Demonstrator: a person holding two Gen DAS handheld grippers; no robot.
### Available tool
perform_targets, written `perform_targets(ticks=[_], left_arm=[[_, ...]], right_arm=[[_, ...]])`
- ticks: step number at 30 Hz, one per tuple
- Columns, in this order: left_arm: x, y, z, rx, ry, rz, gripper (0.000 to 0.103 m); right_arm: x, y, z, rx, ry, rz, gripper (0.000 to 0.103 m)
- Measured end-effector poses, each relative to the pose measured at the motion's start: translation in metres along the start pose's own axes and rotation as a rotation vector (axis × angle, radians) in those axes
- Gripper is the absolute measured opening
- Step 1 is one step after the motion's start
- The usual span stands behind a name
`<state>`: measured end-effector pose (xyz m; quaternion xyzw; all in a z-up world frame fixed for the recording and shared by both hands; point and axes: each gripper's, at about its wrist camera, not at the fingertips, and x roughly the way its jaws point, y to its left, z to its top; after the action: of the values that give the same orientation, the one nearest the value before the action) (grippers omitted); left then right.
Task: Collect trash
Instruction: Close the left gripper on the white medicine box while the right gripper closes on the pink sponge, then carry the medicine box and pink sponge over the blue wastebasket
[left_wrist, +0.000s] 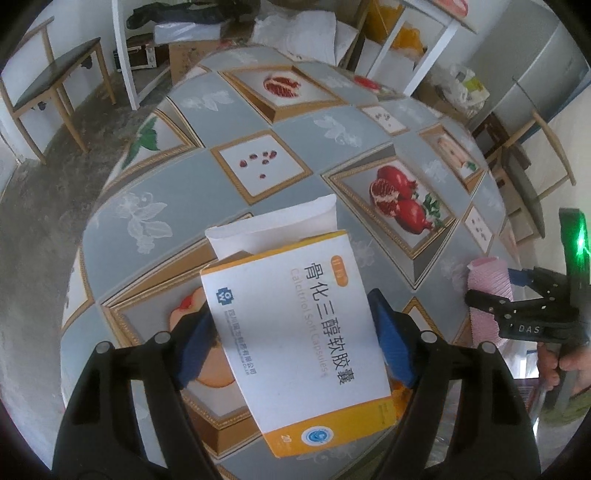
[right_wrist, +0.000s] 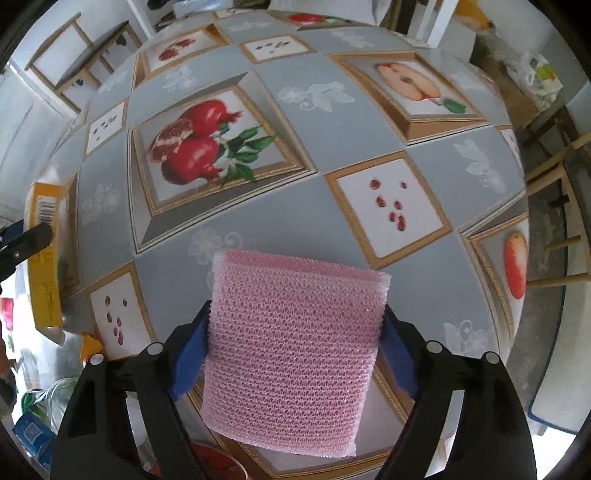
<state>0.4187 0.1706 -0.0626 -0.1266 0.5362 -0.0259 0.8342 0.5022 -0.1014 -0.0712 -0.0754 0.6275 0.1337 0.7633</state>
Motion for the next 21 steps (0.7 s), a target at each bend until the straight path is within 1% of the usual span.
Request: perform_targets(ticks=[4,9,13,17,19,21], left_arm=[[-0.021,0.000,-0.001,-0.003,-0.058,0.002,0.074],[-0.059,-0.005,-0.003,-0.003,-0.169,-0.019,0.074],[-0.093,-0.013,-0.007,0.001,-0.252,-0.042,0.074],[-0.140,-0.029,-0.017,0.009,-0.358,-0.093,0.074],[-0.166,-0.040,-0.027,0.010,-0.414,-0.130,0.074],[-0.188,-0.051,-0.038,0.015,-0.461,-0.173,0.074]], right_arm=[[-0.029,-0.021,-0.005,0.052,-0.089,0.009,0.079],[-0.075,-0.046,-0.013,0.116,-0.223,0.025,0.079],[-0.118,-0.050,-0.024,0.139,-0.327,0.033,0.079],[-0.168,-0.053,-0.046,0.145,-0.432,0.053,0.079],[-0.198,-0.053,-0.065,0.144,-0.490,0.082,0.079],[-0.217,-0.050,-0.080,0.140,-0.529,0.099,0.079]])
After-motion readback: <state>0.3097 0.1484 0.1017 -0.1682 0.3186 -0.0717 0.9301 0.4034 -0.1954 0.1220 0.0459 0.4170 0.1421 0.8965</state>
